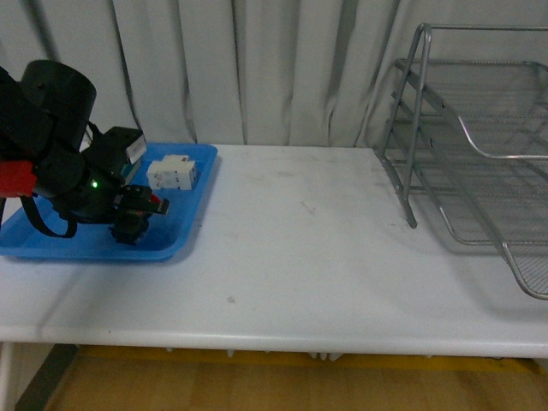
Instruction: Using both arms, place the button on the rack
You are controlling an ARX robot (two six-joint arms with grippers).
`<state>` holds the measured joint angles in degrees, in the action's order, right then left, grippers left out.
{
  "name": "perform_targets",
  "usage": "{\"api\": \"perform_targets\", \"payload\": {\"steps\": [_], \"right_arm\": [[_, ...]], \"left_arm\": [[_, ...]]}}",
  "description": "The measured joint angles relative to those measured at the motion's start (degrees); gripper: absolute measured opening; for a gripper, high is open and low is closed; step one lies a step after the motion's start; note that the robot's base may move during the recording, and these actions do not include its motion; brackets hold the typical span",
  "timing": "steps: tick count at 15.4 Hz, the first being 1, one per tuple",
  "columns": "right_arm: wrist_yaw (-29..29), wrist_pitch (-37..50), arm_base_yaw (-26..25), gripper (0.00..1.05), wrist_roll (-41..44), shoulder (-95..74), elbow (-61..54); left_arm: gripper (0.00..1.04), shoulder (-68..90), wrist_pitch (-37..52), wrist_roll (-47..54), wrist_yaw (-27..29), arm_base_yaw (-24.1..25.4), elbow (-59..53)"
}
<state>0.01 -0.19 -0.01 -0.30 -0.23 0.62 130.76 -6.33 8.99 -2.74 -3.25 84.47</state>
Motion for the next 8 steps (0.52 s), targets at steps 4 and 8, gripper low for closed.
{"api": "perform_targets", "payload": {"steps": [4, 8], "right_arm": [[0.0, -0.02, 0.0, 0.98, 0.0, 0.0, 0.0], [0.0, 0.0, 0.0, 0.98, 0.0, 0.0, 0.0]], "left_arm": [[0.36, -19.15, 9.88, -0.66, 0.26, 0.02, -14.45], [0.36, -37.81, 17.94, -2.29, -1.01, 0.63, -35.89]]}}
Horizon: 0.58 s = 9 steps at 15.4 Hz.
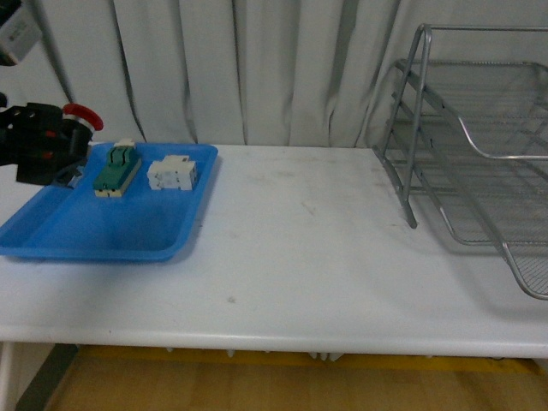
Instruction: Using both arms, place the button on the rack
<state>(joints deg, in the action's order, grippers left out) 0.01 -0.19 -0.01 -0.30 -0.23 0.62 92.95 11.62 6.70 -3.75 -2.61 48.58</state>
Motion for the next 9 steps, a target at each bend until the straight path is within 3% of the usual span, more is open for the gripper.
{"api": "perform_targets", "payload": {"steps": [4, 9], "right_arm": [[0.0, -0.02, 0.0, 0.98, 0.0, 0.0, 0.0], [0.0, 0.0, 0.0, 0.98, 0.0, 0.0, 0.0]], "left_arm": [[0.36, -8.63, 0.72, 4.26, -6.19, 3.37, -14.99], [0.36, -9.79, 2.32, 5.51, -6.73, 4.7, -16.74]]}}
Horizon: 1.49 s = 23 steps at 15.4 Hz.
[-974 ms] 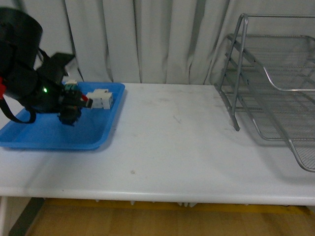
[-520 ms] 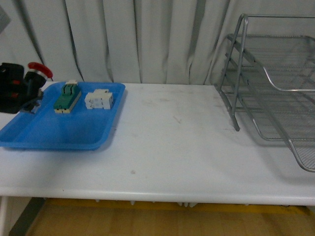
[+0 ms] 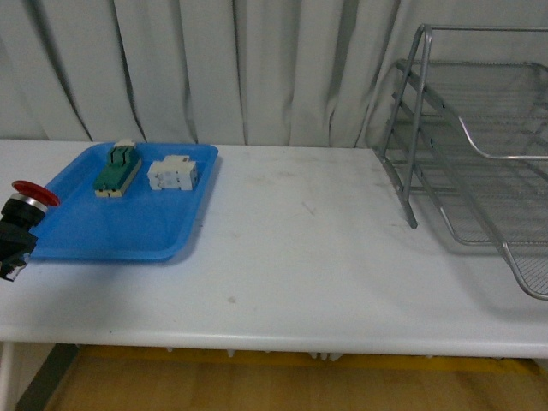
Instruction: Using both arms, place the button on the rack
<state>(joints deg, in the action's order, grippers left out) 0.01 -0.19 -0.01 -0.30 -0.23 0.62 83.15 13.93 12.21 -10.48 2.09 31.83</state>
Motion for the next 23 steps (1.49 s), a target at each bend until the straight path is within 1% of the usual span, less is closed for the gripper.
{"api": "perform_targets", "payload": {"steps": [5, 23], "right_arm": [[0.0, -0.07, 0.0, 0.98, 0.0, 0.0, 0.0], [0.2, -0.17, 0.0, 0.98, 0.0, 0.02, 0.0]], "left_arm": [[0.36, 1.22, 1.11, -0.02, 0.39, -1.4, 0.02], [0.36, 1.66, 1.66, 0.0, 0.85, -1.6, -0.9]]}}
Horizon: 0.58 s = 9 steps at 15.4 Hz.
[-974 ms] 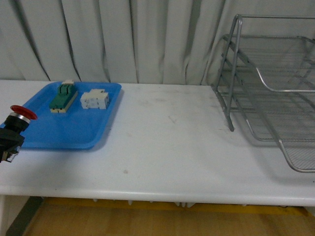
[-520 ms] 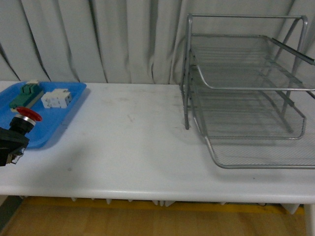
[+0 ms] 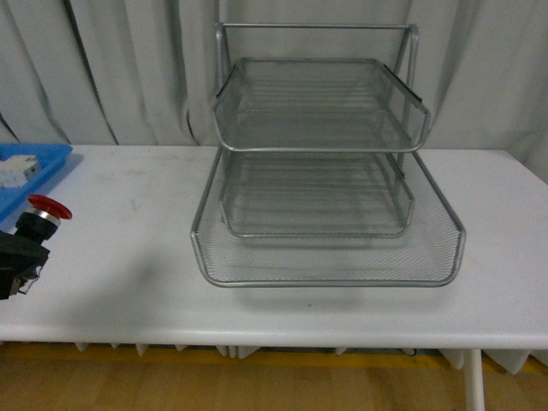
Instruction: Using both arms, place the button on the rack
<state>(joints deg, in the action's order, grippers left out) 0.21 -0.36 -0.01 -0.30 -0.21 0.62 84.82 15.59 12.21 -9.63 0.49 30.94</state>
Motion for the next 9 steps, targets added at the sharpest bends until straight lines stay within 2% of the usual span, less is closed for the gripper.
{"api": "perform_targets", "payload": {"steps": [5, 8, 9], "right_arm": [[0.0, 0.13, 0.0, 0.98, 0.0, 0.0, 0.0], [-0.09, 0.17, 0.0, 0.98, 0.0, 0.0, 0.0], [-0.09, 0.17, 0.0, 0.98, 0.0, 0.0, 0.0]], "left_arm": [[0.36, -4.24, -2.67, -0.46, 0.85, -3.72, 0.07], [0.36, -4.28, -4.72, -1.11, 2.29, -9.55, 5.09], [0.36, -0.24, -5.88, -1.22, 4.31, -16.5, 12.68]]}}
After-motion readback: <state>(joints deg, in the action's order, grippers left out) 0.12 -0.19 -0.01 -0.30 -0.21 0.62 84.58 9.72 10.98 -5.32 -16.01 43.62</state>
